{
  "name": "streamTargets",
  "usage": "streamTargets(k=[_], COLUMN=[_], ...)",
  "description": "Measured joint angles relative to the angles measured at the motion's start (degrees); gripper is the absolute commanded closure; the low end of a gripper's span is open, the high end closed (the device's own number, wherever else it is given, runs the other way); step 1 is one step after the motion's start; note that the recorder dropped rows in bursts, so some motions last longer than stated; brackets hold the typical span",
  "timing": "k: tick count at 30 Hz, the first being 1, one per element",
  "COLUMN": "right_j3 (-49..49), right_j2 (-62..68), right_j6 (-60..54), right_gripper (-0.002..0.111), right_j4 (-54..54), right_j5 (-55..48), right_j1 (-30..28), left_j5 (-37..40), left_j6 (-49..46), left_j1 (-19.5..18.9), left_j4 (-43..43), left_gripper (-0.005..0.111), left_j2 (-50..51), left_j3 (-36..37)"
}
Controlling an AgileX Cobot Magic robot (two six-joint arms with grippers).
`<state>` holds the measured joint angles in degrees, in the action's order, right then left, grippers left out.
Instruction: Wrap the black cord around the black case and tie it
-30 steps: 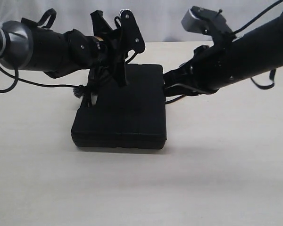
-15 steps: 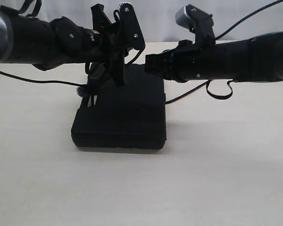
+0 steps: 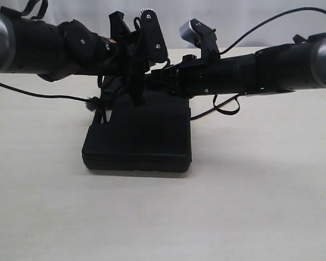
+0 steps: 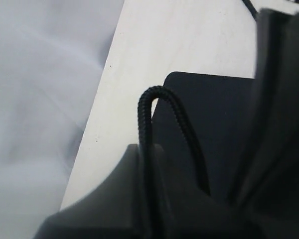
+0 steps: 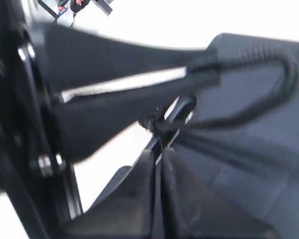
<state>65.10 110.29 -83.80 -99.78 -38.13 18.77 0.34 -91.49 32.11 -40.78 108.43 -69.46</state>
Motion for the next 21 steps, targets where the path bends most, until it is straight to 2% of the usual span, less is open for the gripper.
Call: streamTargets(k=[11, 21], right_j3=[2.0, 2.0], right_j2=[3.1, 5.8], right_j6=[-0.9, -1.6], right_gripper=[0.104, 0.104], right_j4=[0.0, 0.0], right_j5=[8.9, 10.4], right_j1=[0.0, 0.0], left_j5=[0.6, 0.8], left_j6=[0.0, 0.0], left_j1=[1.9, 2.1], left_j4=[0.0, 0.0], left_gripper=[0.107, 0.107], left_j2=[0.0, -0.3], left_j3=[0.0, 0.0])
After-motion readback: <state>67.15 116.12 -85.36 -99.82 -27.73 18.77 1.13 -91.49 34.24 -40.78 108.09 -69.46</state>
